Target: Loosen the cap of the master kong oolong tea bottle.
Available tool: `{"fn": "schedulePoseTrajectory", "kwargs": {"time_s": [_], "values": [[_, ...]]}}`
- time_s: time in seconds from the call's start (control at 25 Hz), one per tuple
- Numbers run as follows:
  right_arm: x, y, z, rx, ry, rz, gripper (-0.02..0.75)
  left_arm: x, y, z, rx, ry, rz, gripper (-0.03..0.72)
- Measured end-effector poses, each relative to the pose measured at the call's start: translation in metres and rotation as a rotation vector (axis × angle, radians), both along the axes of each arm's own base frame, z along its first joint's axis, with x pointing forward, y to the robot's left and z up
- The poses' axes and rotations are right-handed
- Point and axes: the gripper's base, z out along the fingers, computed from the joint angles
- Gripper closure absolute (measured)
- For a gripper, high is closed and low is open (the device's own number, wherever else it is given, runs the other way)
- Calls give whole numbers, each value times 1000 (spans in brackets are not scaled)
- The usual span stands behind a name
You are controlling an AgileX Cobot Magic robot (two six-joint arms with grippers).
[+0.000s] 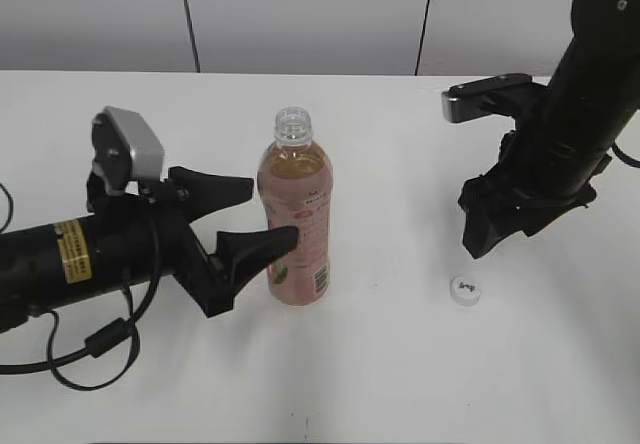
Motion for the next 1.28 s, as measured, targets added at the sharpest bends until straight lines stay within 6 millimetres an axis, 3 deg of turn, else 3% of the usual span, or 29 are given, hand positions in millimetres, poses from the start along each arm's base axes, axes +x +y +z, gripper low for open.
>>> {"fn": "schedulePoseTrajectory", "kwargs": {"time_s": [0.36, 0.6, 0.88, 1.28], "values": [[-6, -2, 19, 15, -28, -5, 183, -10, 36, 17, -28, -25, 119, 141], [-7, -2, 22, 17, -34, -6, 183, -3, 60, 27, -63, -49, 278, 141], [-7, -2, 22, 20, -33, -8, 183, 16, 96, 27, -110, 0, 615, 141], [-5, -1, 22, 30, -60, -13, 183, 22, 153, 19, -56, 63, 847, 141]]}}
